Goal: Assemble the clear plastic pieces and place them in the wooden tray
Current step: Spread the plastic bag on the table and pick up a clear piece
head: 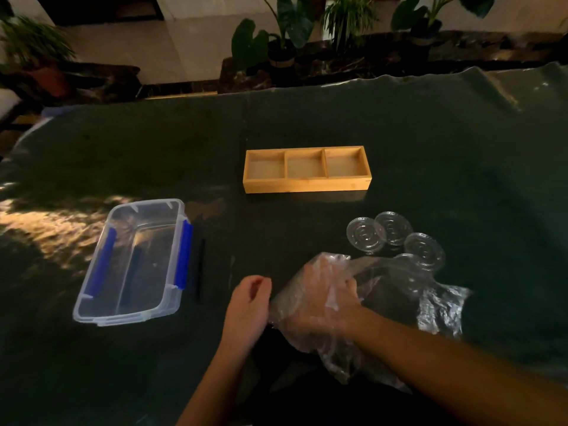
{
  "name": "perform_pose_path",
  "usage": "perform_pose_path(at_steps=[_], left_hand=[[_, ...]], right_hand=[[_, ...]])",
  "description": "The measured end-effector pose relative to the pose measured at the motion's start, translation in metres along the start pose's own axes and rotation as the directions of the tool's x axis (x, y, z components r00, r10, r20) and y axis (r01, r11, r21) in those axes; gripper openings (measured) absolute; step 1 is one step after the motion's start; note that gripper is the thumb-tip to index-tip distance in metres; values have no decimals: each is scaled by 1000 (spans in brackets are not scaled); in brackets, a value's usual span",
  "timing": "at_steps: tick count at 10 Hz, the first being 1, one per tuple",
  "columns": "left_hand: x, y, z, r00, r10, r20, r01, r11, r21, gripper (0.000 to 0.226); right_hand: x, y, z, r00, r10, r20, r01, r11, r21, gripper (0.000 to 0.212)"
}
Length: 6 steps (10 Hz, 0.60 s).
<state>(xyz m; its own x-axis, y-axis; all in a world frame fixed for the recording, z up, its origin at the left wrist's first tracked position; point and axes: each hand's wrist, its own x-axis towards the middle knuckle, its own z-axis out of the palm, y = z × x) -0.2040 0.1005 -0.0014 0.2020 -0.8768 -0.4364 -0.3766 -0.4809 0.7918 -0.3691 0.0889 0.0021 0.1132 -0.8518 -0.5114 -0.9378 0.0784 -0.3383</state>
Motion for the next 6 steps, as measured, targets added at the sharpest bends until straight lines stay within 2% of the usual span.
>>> perform_pose_path(at_steps=[1, 2, 3, 4, 5, 6], left_hand=[[7, -28, 12, 989, -105, 102, 106, 994, -10, 12], [1, -34, 21, 946, -215, 244, 266, 943, -200, 16], [-1, -34, 28, 958, -157, 238, 213, 949, -232, 14], [0, -31, 33, 958, -123, 260, 154, 983, -103, 9], [9, -27, 27, 955, -153, 252, 172, 984, -51, 8], [26, -17, 18, 966, -175, 190, 197, 975, -104, 17]], right_hand=[[5, -14, 2, 997, -63, -41, 50, 960, -277, 70], [16, -6, 2, 945, -152, -288, 74, 962, -263, 39], [21, 8, 14, 959, -147, -243, 76, 957, -280, 58], [26, 12, 23, 975, -111, -195, 48, 951, -304, 69], [30, 23, 16, 977, -123, -175, 72, 959, -273, 64], [26, 40, 12, 968, -210, -139, 166, 947, -275, 61]])
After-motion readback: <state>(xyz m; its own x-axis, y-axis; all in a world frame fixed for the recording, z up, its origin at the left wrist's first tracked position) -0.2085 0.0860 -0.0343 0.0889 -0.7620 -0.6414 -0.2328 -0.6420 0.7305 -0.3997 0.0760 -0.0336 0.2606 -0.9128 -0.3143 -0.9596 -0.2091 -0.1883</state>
